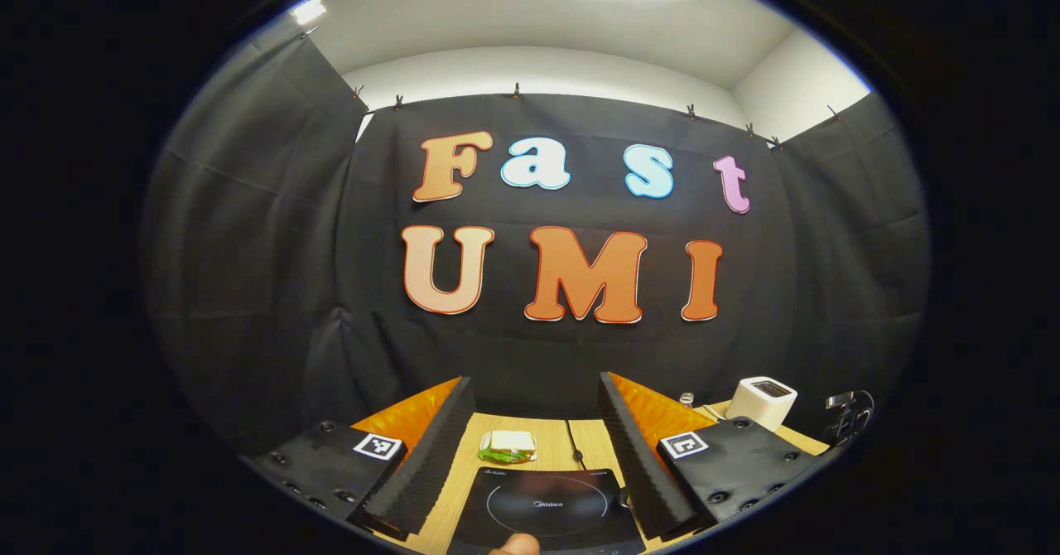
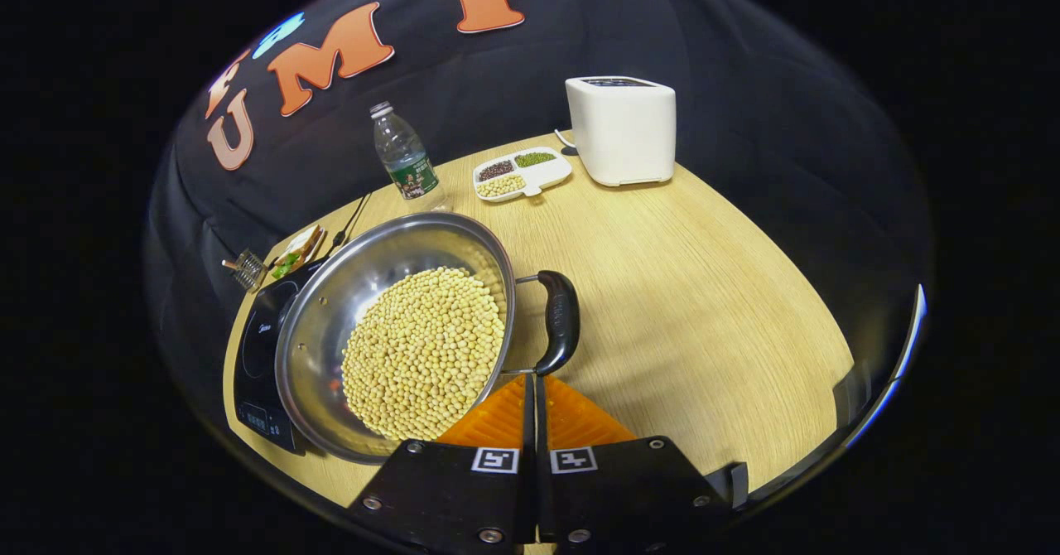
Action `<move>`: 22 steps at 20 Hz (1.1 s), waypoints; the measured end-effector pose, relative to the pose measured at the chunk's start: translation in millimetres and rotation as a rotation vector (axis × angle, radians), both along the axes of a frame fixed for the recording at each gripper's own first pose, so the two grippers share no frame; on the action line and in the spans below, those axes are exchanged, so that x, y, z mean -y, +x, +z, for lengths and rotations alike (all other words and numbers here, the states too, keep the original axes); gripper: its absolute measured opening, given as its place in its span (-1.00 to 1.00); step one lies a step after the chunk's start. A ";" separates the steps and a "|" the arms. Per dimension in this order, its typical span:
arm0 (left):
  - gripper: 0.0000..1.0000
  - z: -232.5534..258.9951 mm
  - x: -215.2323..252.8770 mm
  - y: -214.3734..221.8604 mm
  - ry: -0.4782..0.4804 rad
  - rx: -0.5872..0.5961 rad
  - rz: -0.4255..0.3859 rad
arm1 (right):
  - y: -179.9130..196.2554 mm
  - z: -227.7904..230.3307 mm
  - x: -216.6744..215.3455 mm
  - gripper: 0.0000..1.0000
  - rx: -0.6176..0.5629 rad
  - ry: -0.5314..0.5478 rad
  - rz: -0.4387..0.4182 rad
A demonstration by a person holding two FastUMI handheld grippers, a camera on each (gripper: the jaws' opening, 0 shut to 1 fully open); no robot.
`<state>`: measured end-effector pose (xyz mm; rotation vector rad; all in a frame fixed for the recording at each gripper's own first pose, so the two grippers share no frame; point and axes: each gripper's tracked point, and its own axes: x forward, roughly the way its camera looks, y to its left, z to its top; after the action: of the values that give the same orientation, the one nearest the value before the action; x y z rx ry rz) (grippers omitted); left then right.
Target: First push the handle of the pot to place it horizontally, then grasp the pot with both hands and set it on the induction cooktop.
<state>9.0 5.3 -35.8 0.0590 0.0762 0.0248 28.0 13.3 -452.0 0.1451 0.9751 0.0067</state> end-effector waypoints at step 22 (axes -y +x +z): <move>0.96 -90.7 16.3 13.8 0.012 -0.138 -0.008 | 18.2 -6.1 17.6 -0.96 0.012 -0.010 -0.055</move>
<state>22.8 -11.0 -126.5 0.0734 0.2139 0.0129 46.2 -4.3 -458.1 0.1624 0.9592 -0.0478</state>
